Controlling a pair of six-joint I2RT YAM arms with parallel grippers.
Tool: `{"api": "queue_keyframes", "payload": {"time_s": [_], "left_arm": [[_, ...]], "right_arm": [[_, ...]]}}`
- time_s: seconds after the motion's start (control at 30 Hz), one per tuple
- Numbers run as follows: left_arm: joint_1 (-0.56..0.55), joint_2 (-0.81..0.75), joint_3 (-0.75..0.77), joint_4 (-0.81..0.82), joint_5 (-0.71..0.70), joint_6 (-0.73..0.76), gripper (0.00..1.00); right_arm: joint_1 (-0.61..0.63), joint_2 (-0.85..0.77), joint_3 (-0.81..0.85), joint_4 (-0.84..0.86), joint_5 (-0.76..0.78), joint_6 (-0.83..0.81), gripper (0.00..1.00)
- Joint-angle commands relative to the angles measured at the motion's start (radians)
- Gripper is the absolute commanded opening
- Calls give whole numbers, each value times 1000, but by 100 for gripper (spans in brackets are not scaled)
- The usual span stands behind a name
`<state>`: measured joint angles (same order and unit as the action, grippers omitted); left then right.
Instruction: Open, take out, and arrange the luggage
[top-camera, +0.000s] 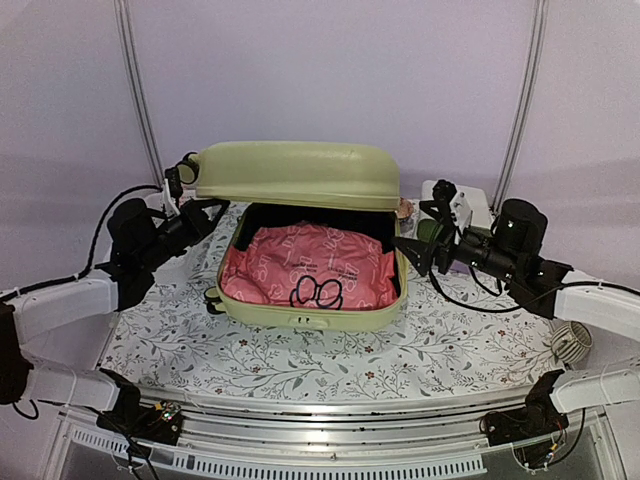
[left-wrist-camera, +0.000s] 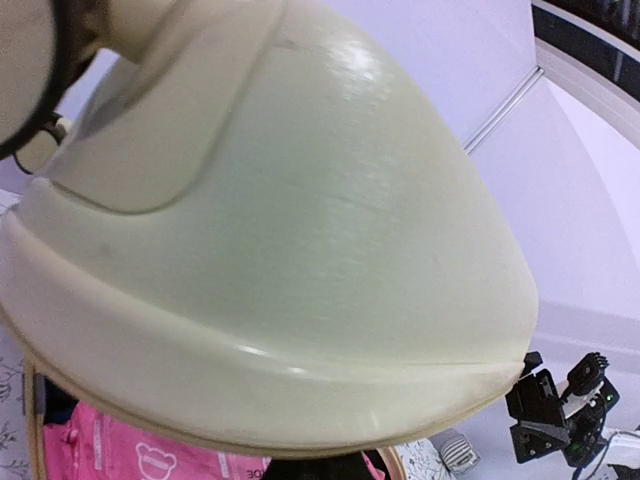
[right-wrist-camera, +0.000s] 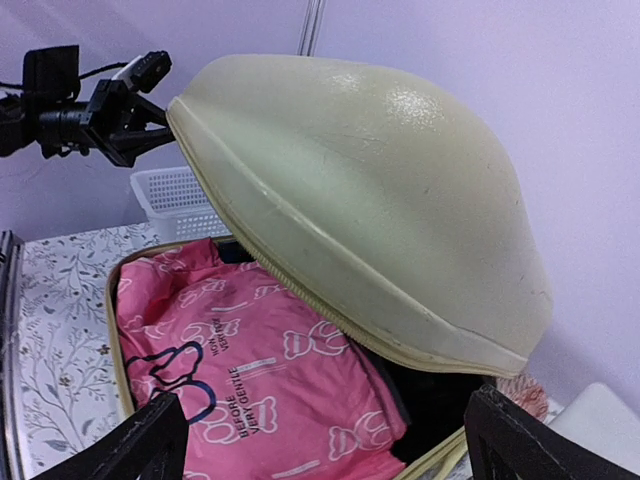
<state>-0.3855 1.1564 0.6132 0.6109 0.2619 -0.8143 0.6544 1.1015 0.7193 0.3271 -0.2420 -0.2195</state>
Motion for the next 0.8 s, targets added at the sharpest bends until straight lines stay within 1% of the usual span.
{"api": "queue_keyframes", "payload": {"time_s": [0.0, 0.13, 0.3, 0.33, 0.37, 0.43, 0.47, 0.53, 0.57, 0.67, 0.7, 0.73, 0.77], "left_arm": [[-35, 28, 91, 51, 11, 73, 0], [-65, 67, 136, 51, 12, 92, 0], [-79, 99, 172, 52, 2, 109, 0], [-80, 106, 179, 53, 3, 110, 0], [-82, 111, 186, 54, 6, 111, 0], [-86, 123, 202, 55, 10, 114, 0], [-89, 128, 207, 54, 11, 115, 0], [-94, 134, 216, 55, 10, 120, 0], [-95, 136, 220, 53, 9, 123, 0], [-98, 141, 235, 36, 6, 137, 0], [-100, 140, 242, 23, 6, 145, 0], [-101, 139, 249, 3, 5, 157, 0], [-101, 135, 256, -19, 2, 178, 0]], "right_arm": [[5, -23, -63, 175, 91, -273, 99], [5, 47, -40, 230, 184, -339, 99], [7, 153, -44, 463, 299, -356, 99], [7, 179, -33, 489, 319, -357, 99], [7, 207, -12, 514, 343, -361, 98], [7, 265, 51, 531, 385, -357, 87], [7, 294, 78, 529, 392, -360, 79], [7, 341, 125, 536, 398, -377, 59], [7, 363, 146, 551, 407, -379, 47], [6, 401, 173, 619, 425, -372, 23], [5, 410, 180, 635, 429, -370, 11], [5, 419, 195, 636, 435, -369, 4], [2, 431, 216, 626, 443, -366, 2]]}}
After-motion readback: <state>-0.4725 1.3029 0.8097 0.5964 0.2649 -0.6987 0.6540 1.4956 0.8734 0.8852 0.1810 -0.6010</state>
